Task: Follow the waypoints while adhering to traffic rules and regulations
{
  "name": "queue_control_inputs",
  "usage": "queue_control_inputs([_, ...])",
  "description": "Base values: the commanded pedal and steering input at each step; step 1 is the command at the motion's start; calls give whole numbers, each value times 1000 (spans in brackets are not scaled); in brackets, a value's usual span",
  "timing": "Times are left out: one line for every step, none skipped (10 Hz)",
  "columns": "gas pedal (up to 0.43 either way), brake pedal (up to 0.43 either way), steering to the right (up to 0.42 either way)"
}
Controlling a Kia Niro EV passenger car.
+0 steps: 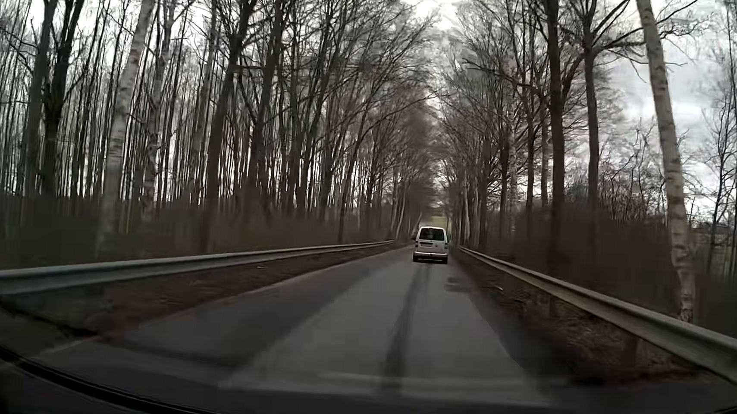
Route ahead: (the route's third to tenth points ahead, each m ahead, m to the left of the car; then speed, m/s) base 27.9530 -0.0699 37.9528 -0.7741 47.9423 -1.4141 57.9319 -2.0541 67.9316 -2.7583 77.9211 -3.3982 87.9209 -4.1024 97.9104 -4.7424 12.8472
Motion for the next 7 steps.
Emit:
queue_control_inputs([47,0,33])
queue_control_inputs([59,0,29])
queue_control_inputs([67,0,25])
queue_control_inputs([67,0,21])
queue_control_inputs([79,0,18])
queue_control_inputs([79,0,15])
queue_control_inputs([79,0,15])
